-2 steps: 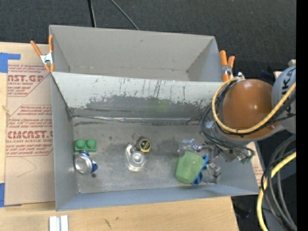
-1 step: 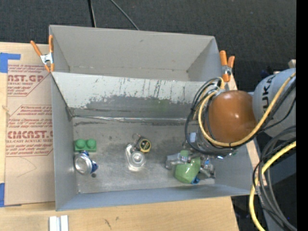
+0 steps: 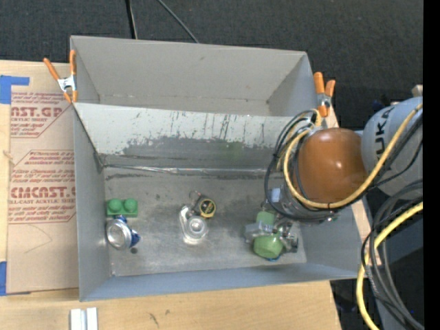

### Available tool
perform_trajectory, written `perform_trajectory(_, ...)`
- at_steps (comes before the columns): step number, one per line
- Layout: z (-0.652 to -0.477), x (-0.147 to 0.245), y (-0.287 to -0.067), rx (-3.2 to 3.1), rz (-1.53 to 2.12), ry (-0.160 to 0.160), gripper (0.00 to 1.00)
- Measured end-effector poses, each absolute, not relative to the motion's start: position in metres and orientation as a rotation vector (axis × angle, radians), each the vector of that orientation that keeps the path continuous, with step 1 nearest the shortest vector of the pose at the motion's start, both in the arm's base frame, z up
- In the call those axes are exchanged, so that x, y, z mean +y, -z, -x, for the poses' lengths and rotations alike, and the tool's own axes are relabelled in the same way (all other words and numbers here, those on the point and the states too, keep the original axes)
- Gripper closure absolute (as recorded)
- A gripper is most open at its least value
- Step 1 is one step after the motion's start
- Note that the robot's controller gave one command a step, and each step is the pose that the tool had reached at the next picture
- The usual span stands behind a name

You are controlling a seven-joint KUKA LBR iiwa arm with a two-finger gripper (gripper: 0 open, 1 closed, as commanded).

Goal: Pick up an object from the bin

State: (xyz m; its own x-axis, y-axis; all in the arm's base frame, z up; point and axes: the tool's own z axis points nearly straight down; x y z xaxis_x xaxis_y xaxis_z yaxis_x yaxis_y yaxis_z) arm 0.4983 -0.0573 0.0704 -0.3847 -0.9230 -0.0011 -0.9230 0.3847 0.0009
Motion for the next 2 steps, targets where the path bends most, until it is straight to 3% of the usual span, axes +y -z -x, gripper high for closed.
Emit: perform_trajectory(2, -0.493, -0.072, -0.283, 2.608, 1.737, 0.009, 1.00)
